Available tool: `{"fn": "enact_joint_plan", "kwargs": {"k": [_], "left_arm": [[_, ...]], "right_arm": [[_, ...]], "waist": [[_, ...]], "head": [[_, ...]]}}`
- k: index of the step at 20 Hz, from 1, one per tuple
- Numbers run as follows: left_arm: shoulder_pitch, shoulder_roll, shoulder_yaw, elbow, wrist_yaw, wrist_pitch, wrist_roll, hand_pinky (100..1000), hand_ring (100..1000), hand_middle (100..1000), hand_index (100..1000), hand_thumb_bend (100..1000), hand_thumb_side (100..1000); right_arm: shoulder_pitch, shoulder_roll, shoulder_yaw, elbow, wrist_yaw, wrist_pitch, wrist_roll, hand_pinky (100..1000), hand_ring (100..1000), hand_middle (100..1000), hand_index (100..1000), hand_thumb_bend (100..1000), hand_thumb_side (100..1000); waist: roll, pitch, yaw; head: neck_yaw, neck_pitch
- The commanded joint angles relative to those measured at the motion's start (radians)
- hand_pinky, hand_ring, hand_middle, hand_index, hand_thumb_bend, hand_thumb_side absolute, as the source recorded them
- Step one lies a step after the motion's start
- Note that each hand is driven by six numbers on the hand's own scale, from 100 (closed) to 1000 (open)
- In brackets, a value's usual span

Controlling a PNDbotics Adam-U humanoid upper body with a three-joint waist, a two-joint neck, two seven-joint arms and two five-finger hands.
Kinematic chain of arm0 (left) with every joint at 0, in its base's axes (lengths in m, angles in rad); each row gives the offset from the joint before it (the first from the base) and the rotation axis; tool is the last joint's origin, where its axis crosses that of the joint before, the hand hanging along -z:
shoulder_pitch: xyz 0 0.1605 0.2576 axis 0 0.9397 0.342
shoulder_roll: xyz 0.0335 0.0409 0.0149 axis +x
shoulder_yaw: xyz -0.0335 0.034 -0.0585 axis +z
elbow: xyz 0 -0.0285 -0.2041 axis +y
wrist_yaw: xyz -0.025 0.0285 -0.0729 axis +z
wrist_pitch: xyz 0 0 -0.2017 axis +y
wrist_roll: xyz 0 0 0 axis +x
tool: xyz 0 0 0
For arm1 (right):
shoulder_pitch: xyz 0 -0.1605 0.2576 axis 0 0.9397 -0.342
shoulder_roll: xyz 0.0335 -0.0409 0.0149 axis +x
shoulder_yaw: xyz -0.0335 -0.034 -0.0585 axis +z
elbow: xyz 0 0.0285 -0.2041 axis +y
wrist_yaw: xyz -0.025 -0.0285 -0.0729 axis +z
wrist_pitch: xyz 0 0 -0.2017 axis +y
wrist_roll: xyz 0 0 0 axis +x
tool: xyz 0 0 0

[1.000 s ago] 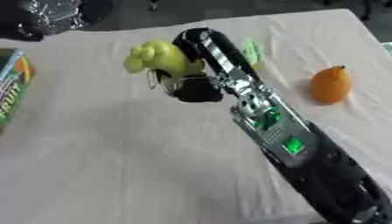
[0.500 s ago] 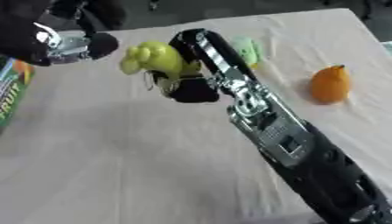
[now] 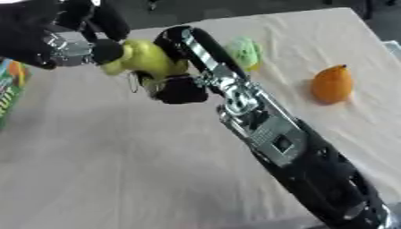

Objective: Pick up the objects with one hand, pass them to the other hand, and then place them into the box on the other side of the table.

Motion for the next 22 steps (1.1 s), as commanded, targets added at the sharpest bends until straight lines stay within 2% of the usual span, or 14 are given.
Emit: {"fn": "enact_joint_plan", "kwargs": {"k": [1, 5, 6, 8, 11, 14, 22], "left_arm": [[-0.021, 0.0, -0.003, 0.018, -0.033, -0.021, 0.012, 679, 766, 693, 767, 383, 528], [-0.018, -0.002, -0.001, 0.02, -0.074, -0.051, 0.016, 691, 780, 718, 789, 371, 444], [-0.016, -0.003, 0.001, 0.02, -0.084, -0.056, 0.015, 695, 786, 725, 795, 364, 364], [-0.013, -0.004, 0.007, 0.02, -0.102, -0.064, 0.024, 697, 788, 722, 794, 384, 263], [-0.011, -0.004, 0.01, 0.019, -0.135, -0.077, 0.04, 709, 796, 730, 798, 460, 197], [-0.008, -0.002, 0.009, 0.011, -0.184, -0.103, 0.042, 721, 801, 734, 799, 511, 178], [-0.004, -0.002, 0.011, 0.009, -0.248, -0.132, 0.025, 727, 803, 729, 796, 554, 170]], "right_arm": [[-0.026, 0.004, -0.001, -0.022, -0.016, 0.002, 0.005, 689, 497, 379, 558, 185, 100], [-0.032, 0.006, 0.001, -0.022, -0.025, 0.021, -0.009, 678, 492, 374, 553, 209, 100], [-0.033, 0.006, 0.002, -0.022, -0.028, 0.025, -0.013, 676, 491, 372, 552, 217, 100], [-0.034, 0.007, 0.003, -0.022, -0.034, 0.026, -0.018, 673, 489, 370, 550, 225, 100], [-0.037, 0.007, 0.002, -0.022, -0.039, 0.024, -0.022, 672, 487, 369, 549, 229, 100], [-0.037, 0.006, 0.002, -0.022, -0.041, 0.022, -0.023, 670, 487, 368, 549, 231, 100], [-0.036, 0.006, 0.001, -0.022, -0.047, 0.021, -0.028, 668, 485, 367, 548, 237, 100]], "waist": [[-0.004, -0.025, -0.002], [-0.006, -0.025, -0.001], [-0.006, -0.025, -0.001], [-0.008, -0.025, -0.001], [-0.008, -0.025, -0.002], [-0.007, -0.024, -0.003], [-0.007, -0.023, -0.004]], "head": [[0.001, -0.006], [0.004, -0.005], [0.005, -0.005], [0.007, -0.006], [0.008, -0.006], [0.01, -0.006], [0.012, -0.007]]}}
